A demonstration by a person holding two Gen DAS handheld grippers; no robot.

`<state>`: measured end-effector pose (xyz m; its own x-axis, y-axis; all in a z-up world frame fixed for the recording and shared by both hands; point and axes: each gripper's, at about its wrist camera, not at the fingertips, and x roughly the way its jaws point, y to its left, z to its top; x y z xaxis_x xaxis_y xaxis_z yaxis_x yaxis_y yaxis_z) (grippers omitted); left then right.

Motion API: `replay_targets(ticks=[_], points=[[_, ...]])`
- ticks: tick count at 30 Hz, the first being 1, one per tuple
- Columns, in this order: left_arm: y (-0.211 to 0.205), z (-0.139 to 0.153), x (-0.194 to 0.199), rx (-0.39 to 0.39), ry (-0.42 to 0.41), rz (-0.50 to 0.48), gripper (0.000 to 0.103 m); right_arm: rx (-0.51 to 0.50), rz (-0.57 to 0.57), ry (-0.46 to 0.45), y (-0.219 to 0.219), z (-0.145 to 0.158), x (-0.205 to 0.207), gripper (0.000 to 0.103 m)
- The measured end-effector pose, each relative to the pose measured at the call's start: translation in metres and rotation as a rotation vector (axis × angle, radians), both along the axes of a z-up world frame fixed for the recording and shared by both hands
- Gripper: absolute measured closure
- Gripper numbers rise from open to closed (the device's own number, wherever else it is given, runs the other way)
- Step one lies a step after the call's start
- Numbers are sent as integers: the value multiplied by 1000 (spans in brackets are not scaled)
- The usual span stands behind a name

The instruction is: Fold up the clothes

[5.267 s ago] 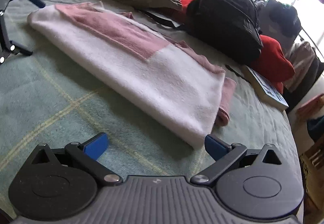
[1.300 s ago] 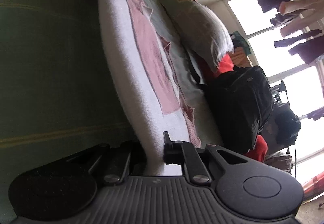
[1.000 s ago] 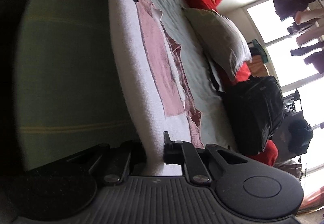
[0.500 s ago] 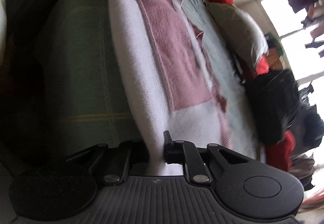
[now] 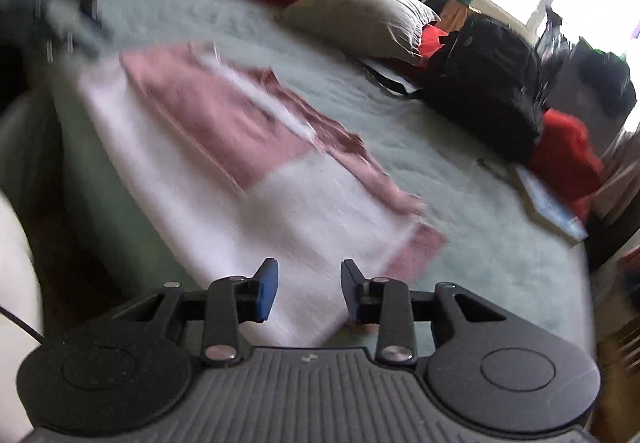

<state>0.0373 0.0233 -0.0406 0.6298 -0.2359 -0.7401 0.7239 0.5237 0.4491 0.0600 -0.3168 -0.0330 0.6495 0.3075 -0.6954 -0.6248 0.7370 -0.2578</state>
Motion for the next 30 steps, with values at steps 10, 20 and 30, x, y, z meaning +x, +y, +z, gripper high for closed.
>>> replay_targets(ticks=[10, 20, 30], points=[[13, -18, 15, -30, 101, 104, 66, 107, -109, 159, -11, -49, 23, 59], [16, -22, 94, -376, 193, 353, 12, 378, -292, 86, -8, -25, 77, 24], [21, -36, 107, -503, 218, 512, 6, 396, -433, 101, -18, -59, 78, 20]])
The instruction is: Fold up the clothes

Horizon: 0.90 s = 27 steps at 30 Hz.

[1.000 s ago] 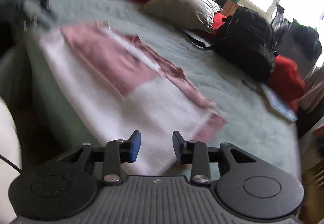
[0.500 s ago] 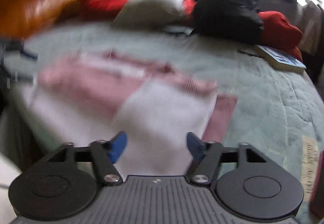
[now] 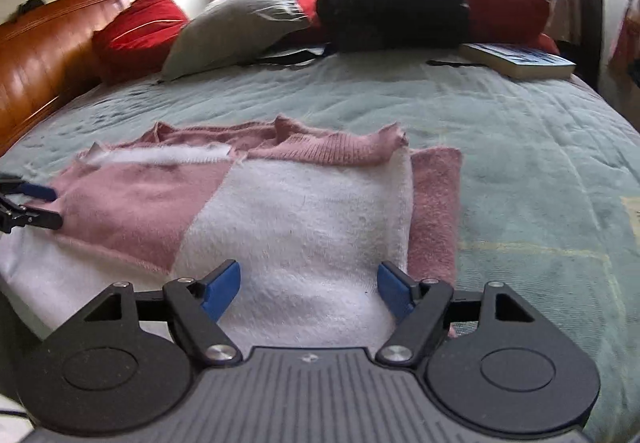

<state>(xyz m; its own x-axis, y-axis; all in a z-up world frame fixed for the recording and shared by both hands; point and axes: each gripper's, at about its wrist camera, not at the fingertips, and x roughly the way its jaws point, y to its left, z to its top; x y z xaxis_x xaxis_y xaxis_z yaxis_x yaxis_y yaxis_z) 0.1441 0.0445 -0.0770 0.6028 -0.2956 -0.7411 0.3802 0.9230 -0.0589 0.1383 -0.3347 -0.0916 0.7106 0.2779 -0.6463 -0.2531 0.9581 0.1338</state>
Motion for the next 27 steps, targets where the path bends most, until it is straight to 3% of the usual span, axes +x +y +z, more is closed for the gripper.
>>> replay_targets(ticks=[5, 9, 11, 14, 18, 24, 27], points=[[-41, 11, 10, 57, -68, -13, 6, -56, -45, -60, 29, 14, 26, 10], [-51, -5, 31, 64, -33, 46, 5, -40, -134, -8, 31, -4, 64, 8], [-45, -16, 43, 17, 0, 84, 0, -16, -165, 12, 27, -15, 77, 2], [-37, -20, 60, -36, 22, 123, 0, -8, -172, 7, 27, -16, 86, 0], [-39, -12, 67, -40, 19, 149, 1, -18, -195, 12, 33, -8, 90, 0], [-31, 2, 44, -87, -30, 158, 1, 67, -13, -71, 47, 28, 91, 0], [-22, 8, 39, -64, -59, 181, 1, 100, 99, -45, 62, 28, 112, 0]])
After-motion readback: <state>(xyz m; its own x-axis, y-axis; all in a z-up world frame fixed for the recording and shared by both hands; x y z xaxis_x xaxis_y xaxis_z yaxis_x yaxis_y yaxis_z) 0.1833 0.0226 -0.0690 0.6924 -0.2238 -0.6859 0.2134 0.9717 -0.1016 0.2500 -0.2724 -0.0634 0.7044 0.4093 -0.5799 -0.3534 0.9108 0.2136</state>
